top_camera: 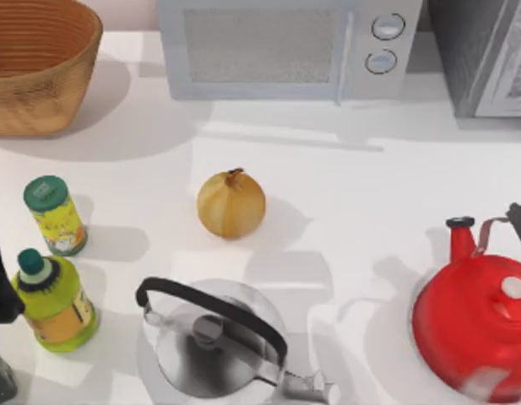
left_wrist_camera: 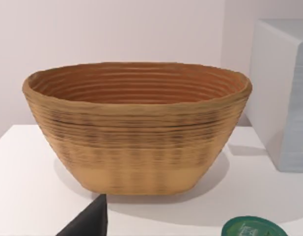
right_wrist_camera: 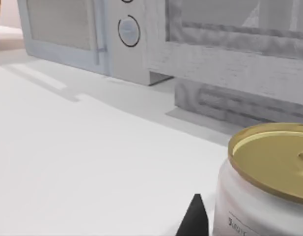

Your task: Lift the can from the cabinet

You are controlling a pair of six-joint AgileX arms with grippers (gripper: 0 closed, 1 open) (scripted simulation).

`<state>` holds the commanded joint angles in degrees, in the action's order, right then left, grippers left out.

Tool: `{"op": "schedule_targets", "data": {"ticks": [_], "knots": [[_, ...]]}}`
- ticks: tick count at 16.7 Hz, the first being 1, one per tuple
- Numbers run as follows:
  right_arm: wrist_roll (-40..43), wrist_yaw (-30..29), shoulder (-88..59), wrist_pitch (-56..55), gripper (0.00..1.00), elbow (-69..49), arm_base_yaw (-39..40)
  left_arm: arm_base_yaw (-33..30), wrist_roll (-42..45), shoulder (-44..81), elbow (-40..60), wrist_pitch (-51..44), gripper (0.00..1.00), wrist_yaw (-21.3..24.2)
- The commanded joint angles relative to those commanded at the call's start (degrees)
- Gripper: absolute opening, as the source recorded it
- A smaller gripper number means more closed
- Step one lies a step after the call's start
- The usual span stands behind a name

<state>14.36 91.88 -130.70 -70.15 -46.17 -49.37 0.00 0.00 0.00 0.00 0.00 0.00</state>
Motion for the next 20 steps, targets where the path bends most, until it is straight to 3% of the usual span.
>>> {"op": "schedule_targets", "data": {"ticks": [1,14,20], "knots": [[0.0,0.0,0.0,0.0,0.0,0.0,0.0,0.0,0.0,0.0,0.0,0.0,1.0,0.0],[0.0,0.0,0.0,0.0,0.98,0.0,0.0,0.0,0.0,0.0,0.0,0.0,1.0,0.0],[0.0,0.0,0.0,0.0,1.0,0.0,0.0,0.0,0.0,0.0,0.0,0.0,1.0,0.0]]}}
